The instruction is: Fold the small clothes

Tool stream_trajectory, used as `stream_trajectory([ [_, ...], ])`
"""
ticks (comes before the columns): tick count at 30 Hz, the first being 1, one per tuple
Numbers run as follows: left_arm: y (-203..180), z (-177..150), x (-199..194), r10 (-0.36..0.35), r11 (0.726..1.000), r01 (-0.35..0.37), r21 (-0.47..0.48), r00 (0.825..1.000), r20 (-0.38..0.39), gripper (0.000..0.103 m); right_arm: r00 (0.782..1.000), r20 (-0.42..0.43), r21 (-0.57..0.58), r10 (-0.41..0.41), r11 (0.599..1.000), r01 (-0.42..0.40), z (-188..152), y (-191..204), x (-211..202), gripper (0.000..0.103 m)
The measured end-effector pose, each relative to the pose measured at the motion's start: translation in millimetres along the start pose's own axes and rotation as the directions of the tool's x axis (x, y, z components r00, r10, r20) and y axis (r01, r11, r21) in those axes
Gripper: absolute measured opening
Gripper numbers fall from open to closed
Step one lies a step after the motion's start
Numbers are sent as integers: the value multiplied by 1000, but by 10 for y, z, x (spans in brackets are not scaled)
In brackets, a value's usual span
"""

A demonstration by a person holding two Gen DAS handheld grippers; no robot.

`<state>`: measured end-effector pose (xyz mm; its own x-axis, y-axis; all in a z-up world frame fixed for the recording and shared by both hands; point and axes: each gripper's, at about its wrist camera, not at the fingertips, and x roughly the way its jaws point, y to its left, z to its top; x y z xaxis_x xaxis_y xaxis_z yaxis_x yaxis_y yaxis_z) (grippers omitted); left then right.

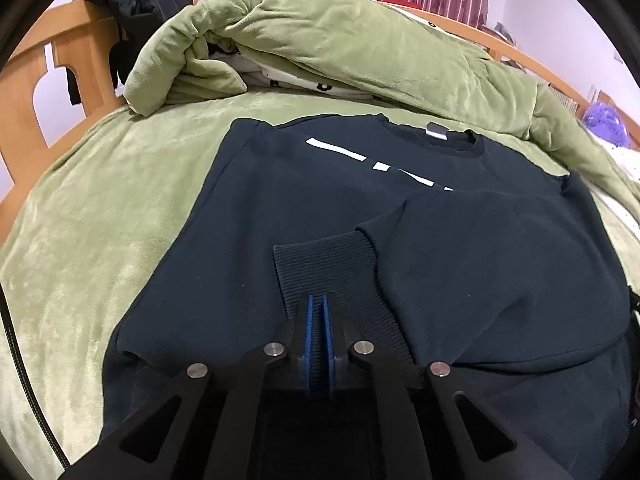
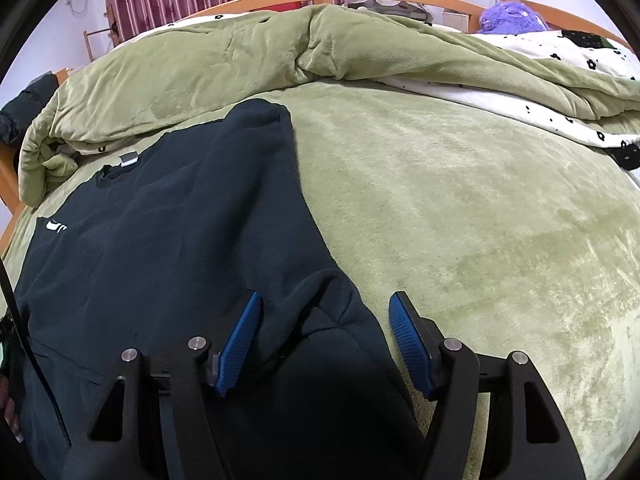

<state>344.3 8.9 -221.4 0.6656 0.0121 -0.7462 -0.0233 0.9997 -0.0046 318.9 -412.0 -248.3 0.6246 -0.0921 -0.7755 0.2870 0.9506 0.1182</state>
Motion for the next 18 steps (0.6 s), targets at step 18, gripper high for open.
stream_trajectory([
  [18,77,20,-143,-20,1000,20,-24,999,-29,33,1000,6,-26,13,1000,-13,0,-16,-186,59],
])
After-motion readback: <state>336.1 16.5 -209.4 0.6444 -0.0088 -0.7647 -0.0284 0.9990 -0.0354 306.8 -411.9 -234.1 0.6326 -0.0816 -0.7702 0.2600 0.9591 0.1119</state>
